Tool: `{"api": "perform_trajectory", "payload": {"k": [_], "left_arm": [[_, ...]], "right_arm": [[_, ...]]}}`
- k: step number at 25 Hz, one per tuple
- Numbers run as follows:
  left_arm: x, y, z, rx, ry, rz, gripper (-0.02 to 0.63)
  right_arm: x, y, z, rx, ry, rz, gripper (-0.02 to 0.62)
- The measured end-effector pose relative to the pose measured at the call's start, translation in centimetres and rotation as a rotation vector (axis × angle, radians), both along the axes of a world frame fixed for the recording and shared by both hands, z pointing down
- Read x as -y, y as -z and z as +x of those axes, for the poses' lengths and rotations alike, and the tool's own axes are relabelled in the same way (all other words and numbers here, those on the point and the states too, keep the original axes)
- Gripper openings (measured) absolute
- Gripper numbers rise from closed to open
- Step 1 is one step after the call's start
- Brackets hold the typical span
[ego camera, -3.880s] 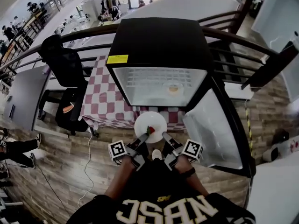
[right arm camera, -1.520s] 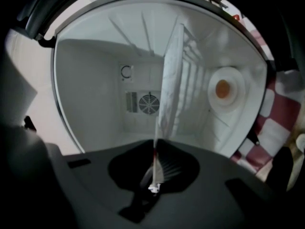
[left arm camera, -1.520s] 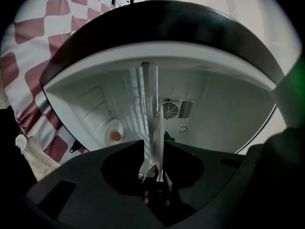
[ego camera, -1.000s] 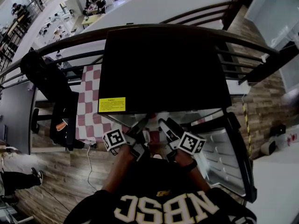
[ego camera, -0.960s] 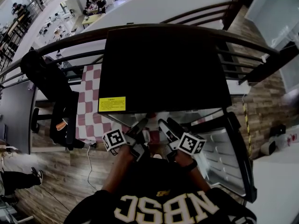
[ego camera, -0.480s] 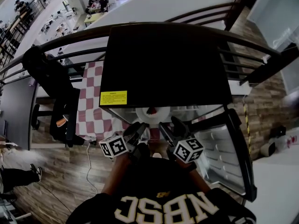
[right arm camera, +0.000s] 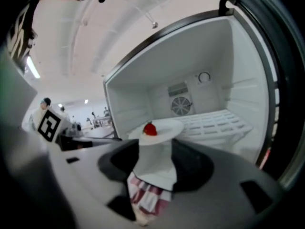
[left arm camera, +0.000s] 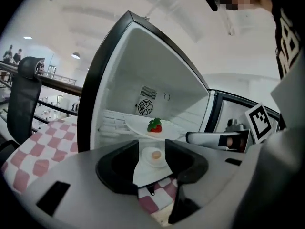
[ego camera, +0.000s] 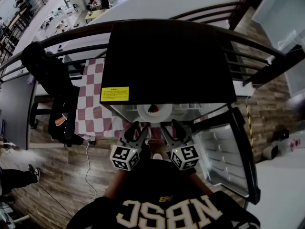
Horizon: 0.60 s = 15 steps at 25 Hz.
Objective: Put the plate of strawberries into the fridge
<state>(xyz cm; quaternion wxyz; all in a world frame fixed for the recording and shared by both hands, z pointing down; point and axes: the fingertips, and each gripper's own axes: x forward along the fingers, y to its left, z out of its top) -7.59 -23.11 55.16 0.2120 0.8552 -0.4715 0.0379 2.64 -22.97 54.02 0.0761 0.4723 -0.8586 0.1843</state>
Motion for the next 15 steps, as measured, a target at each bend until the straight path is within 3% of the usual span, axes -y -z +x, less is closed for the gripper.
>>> {"api": "perform_trajectory", "payload": {"k": [3,8,15], "left_arm": [[0.18,0.23,0.25,-0.002,0.012,0.003,0.146],[0.3,0.36,0.59,0.078,-0.001,0.048,0.082],[0.75,-0.03,0.87,0.091,-0.013,0.039,0.035]], "right_arm": [[0.08,0.18,-0.19,-0.028,-0.01,0.011,0.151],[-0.1,-0.03,-0.27,-0.018,-0.017,0.001,0.047],[0.2,-0.29,-0.96,-0.01,0.008,-0.011,0.037]]}}
